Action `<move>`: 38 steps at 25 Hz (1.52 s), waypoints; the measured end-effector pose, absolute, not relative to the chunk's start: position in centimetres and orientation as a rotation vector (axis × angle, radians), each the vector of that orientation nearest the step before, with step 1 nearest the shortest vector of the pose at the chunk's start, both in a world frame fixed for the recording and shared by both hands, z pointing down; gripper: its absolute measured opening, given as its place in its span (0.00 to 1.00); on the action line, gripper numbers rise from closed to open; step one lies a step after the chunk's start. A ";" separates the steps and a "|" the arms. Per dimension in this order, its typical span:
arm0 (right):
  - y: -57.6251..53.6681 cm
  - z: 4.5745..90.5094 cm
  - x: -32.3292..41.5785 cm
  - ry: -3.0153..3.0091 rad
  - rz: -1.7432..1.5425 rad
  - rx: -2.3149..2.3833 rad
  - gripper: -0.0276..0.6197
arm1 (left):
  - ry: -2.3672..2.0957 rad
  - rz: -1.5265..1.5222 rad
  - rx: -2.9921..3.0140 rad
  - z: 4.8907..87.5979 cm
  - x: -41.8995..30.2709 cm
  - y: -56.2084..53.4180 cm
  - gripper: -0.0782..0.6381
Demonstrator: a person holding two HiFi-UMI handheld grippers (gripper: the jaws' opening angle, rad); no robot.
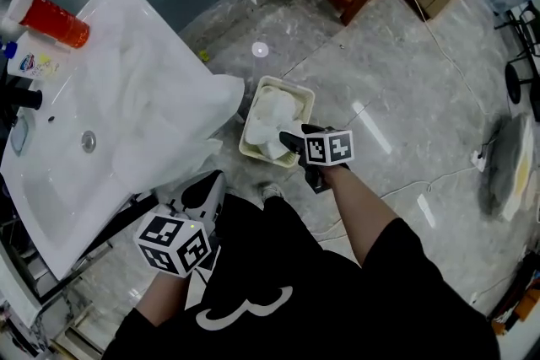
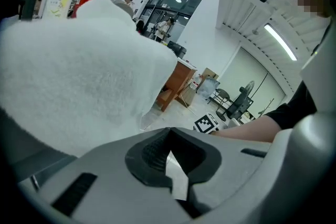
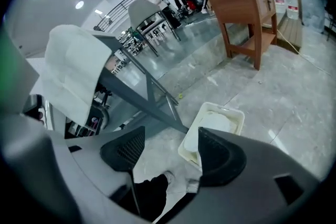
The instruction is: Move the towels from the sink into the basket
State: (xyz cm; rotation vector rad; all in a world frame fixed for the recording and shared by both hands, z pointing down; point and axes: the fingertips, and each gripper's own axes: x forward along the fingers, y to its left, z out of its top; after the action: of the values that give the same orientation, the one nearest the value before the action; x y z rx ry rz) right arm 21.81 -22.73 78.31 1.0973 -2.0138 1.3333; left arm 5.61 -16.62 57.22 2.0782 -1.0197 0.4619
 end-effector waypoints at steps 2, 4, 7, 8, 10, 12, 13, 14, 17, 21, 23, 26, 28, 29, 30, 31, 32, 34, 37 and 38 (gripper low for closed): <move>-21.9 76.9 21.1 -2.050 1.304 1.038 0.50 | -1.028 0.454 2.086 56.3 5.5 -16.6 0.12; -21.0 74.8 20.4 -2.094 1.265 0.994 0.51 | -1.042 0.443 2.087 55.3 5.4 -16.5 0.12; -20.3 70.7 19.3 -2.177 1.207 0.942 0.54 | -1.069 0.429 2.083 53.5 5.3 -16.5 0.12; -20.3 69.0 18.8 -2.208 1.188 0.923 0.55 | -1.078 0.422 2.083 52.7 5.3 -16.5 0.12; -20.4 65.4 17.7 -2.275 1.136 0.871 0.56 | -1.096 0.405 2.091 50.9 5.2 -16.6 0.12; -20.6 61.6 16.2 -2.342 1.044 0.805 0.60 | -1.120 0.384 2.104 48.8 4.9 -16.5 0.12; -20.6 59.6 15.5 -2.374 0.989 0.773 0.61 | -1.133 0.373 2.109 47.7 4.7 -16.5 0.12; -20.6 57.6 14.9 -2.407 0.933 0.742 0.61 | -1.146 0.362 2.112 46.6 4.4 -16.4 0.12; -20.5 51.8 13.3 -2.501 0.785 0.651 0.61 | -1.189 0.323 2.111 43.6 3.4 -16.2 0.12; -20.5 45.4 11.3 -2.602 0.612 0.530 0.61 | -1.261 0.290 2.119 40.2 2.0 -16.0 0.12; -20.6 43.3 10.4 -2.628 0.533 0.501 0.61 | -1.298 0.285 2.129 38.8 1.2 -15.8 0.12; -20.8 41.0 8.9 -2.666 0.434 0.476 0.61 | -1.363 0.257 2.126 37.1 -0.4 -15.1 0.12; -21.0 39.9 7.7 -2.687 0.390 0.445 0.62 | -1.402 0.235 2.115 36.4 -1.4 -14.7 0.12; -21.1 39.6 7.1 -2.692 0.374 0.428 0.62 | -1.417 0.229 2.108 36.1 -1.9 -14.6 0.12; -21.4 39.3 6.5 -2.694 0.361 0.414 0.62 | -1.432 0.222 2.099 35.9 -2.4 -14.4 0.12; -21.8 39.1 5.9 -2.694 0.351 0.409 0.62 | -1.445 0.215 2.087 35.8 -2.8 -14.3 0.12; -22.3 38.9 5.3 -2.693 0.348 0.416 0.62 | -1.457 0.207 2.073 35.7 -3.3 -14.2 0.12; -23.8 38.5 4.3 -2.690 0.372 0.465 0.62 | -1.478 0.196 2.044 35.5 -4.2 -13.9 0.12; -26.0 38.6 2.7 -2.663 0.412 0.544 0.62 | -1.509 0.218 2.016 35.5 -5.6 -13.7 0.12; -26.5 38.8 2.1 -2.651 0.411 0.554 0.62 | -1.522 0.237 2.008 35.7 -6.1 -13.7 0.12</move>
State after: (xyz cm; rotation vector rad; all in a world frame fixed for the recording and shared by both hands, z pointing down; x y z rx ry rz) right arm 2.15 -26.53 38.81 0.5537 -2.6513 0.4113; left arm -6.08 -13.68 35.68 2.0084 -1.5223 0.2369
